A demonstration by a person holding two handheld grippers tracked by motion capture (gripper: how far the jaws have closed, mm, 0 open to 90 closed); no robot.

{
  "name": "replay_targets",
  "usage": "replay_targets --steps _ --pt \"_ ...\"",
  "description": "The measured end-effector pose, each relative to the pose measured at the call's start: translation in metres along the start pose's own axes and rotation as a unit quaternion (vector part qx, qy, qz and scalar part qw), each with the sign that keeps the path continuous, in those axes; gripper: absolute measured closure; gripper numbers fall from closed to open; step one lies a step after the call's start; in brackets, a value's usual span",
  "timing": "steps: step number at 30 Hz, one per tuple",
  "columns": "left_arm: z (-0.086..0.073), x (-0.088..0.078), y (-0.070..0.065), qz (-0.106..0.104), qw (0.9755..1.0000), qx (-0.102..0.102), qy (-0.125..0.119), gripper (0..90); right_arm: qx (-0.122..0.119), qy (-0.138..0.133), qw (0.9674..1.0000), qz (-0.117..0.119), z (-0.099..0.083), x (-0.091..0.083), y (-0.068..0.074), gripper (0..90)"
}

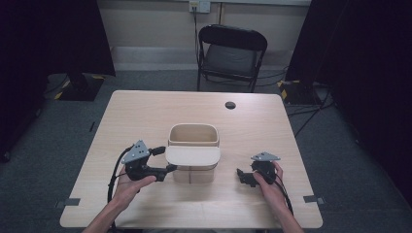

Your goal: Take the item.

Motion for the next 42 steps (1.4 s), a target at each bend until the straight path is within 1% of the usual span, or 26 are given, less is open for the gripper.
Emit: replay_targets --steps 1,7,14,16,17,18,19,22,27,30,31,33,34,37,39,41,42 --pt "0.0011 -0.0002 0.0006 0.002 1.0 0.0 -0.003 21.3 0.0 0.0 1.0 0.0 0.0 0.0 0.0 11.6" --pt "0.0034 0.0007 0.002 -0.003 1.0 0.004 -0.005 21.5 0.0 0.0 1.0 0.0 0.0 0.0 0.0 11.6" --pt "0.0041 0.0025 0.0017 -0.007 1.0 0.001 -0.004 21.8 0.0 0.0 1.0 0.0 0.0 0.0 0.0 11.6" --pt "0.0046 0.0034 0.002 -0.008 0.9999 0.004 -0.004 21.7 0.0 0.0 1.0 0.0 0.0 0.0 0.0 11.6" --pt "0.0047 0.0038 0.0013 -0.008 0.9999 -0.001 -0.007 21.6 0.0 0.0 1.0 0.0 0.0 0.0 0.0 11.6" --pt "0.0049 0.0036 0.0018 -0.008 1.0 0.002 -0.004 21.5 0.0 0.0 1.0 0.0 0.0 0.0 0.0001 11.6" --pt "0.0051 0.0035 0.0017 -0.009 1.0 0.0 -0.002 21.5 0.0 0.0 1.0 0.0 0.0 -0.0001 0.0001 11.6" --pt "0.0061 0.0037 0.0028 -0.008 1.0 0.003 -0.001 21.2 0.0 0.0 1.0 0.0 0.0 -0.0001 0.0001 11.6" --pt "0.0087 0.0038 0.0037 -0.009 0.9999 0.007 -0.004 21.7 0.0 0.0 1.0 0.0 0.0 -0.0001 0.0001 11.6" --pt "0.0086 0.0038 0.0039 -0.01 0.9999 0.005 -0.006 21.9 0.0 0.0 1.0 0.0 0.0 0.0 0.0001 11.6" --pt "0.0086 0.0043 0.0033 -0.01 0.9999 0.001 -0.009 21.9 0.0 0.0 1.0 0.0 0.0 -0.0001 0.0001 11.6" --pt "0.0088 0.0044 0.004 -0.01 0.9999 0.005 -0.008 21.9 0.0 0.0 1.0 0.0 0.0 0.0 0.0001 11.6" --pt "0.0088 0.0049 0.0038 -0.01 0.9999 0.001 -0.011 21.9 0.0 0.0 1.0 0.0 0.0 0.0 0.0001 11.6" --pt "0.0086 0.005 0.0047 -0.007 0.9999 0.005 -0.007 22.3 0.0 0.0 1.0 0.0 0.0 0.0 0.0001 11.6" --pt "0.0087 0.0053 0.0045 -0.008 0.9999 0.001 -0.008 22.6 0.0 0.0 1.0 0.0 0.0 0.0 0.0001 11.6" --pt "0.0089 0.005 0.0048 -0.007 0.9999 0.008 -0.006 22.6 0.0 0.0 1.0 0.0 0.0 0.0 0.0001 11.6" --pt "0.0088 0.005 0.0048 -0.007 0.9999 0.008 -0.007 22.7 0.0 0.0 1.0 0.0 0.0 0.0 0.0001 11.6"
Point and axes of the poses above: each handheld gripper's, and its own axes: x roughly forward along the jaws, z roughly out of its top, y roughly to its left, the point moved 2 cm from there along x, roughly forward along the jaws, and after that the axes turned 3 degrees about -x, right-handed, at the moved point
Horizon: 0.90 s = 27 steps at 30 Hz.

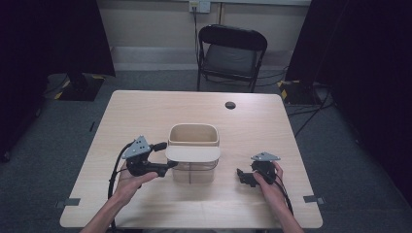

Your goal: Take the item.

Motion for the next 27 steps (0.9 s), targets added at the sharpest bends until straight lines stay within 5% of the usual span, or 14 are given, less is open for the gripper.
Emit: replay_targets --steps 27 --pt "0.0074 0.0008 -0.0014 -0.013 0.9999 0.006 -0.006 19.8 0.0 0.0 1.0 0.0 0.0 0.0 0.0 11.6"
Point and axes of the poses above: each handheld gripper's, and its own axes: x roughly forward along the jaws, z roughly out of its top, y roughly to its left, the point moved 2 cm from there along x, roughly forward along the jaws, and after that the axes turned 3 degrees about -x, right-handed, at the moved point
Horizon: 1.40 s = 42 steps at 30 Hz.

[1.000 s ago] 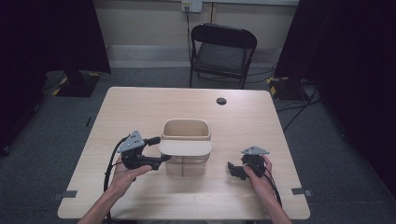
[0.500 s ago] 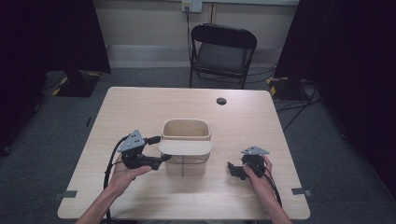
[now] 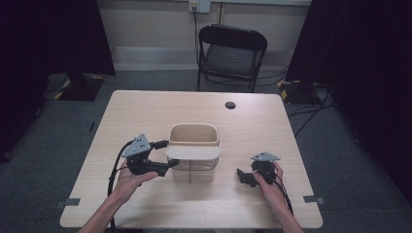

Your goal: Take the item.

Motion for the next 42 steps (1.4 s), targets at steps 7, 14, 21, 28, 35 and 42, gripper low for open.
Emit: replay_targets --steps 7,14,21,28,35,42 --pt "0.001 0.002 0.0 -0.003 0.9999 -0.007 -0.007 21.0 0.0 0.0 1.0 0.0 0.0 0.0 0.0 11.6" --pt "0.003 0.003 0.002 -0.008 1.0 -0.005 0.001 25.5 0.0 0.0 1.0 0.0 0.0 0.0 0.0 11.6" --pt "0.004 0.006 0.003 -0.009 0.9999 -0.003 0.006 25.7 0.0 0.0 1.0 0.0 0.0 0.0 0.0 11.6" --pt "0.005 0.01 0.004 -0.014 0.9997 -0.015 0.009 26.8 0.0 0.0 1.0 0.0 0.0 0.0 0.0 11.6" --pt "0.007 0.013 0.006 -0.015 0.9995 -0.017 0.021 27.9 0.0 0.0 1.0 0.0 0.0 0.0 0.0 11.6" --pt "0.009 0.015 0.007 -0.02 0.9994 -0.022 0.019 29.6 0.0 0.0 1.0 0.0 0.0 0.0 0.0 11.6"
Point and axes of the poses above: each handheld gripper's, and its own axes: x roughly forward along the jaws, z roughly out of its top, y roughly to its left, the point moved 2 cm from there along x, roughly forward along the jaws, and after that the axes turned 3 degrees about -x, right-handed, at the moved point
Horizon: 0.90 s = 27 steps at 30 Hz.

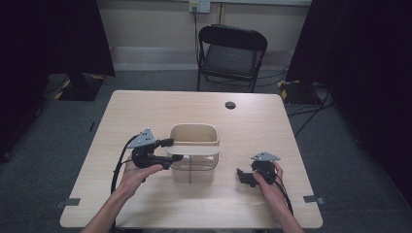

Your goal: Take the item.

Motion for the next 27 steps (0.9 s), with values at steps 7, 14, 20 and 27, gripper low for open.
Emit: replay_targets --steps 7,14,20,27 --pt "0.0033 0.001 0.0005 -0.007 0.9999 -0.006 0.005 31.3 0.0 0.0 1.0 0.0 0.0 0.0 0.0 11.6" --pt "0.0039 0.0018 0.0011 -0.009 0.9999 -0.012 0.002 32.5 0.0 0.0 1.0 0.0 0.0 0.0 0.0 11.6" --pt "0.0043 0.0018 0.0021 -0.009 0.9999 -0.013 0.001 34.0 0.0 0.0 1.0 0.0 0.0 0.0 0.0 11.6" --pt "0.0052 0.0009 0.0036 -0.011 0.9998 -0.019 0.001 36.0 0.0 0.0 1.0 0.0 0.0 0.0 0.0 11.6"
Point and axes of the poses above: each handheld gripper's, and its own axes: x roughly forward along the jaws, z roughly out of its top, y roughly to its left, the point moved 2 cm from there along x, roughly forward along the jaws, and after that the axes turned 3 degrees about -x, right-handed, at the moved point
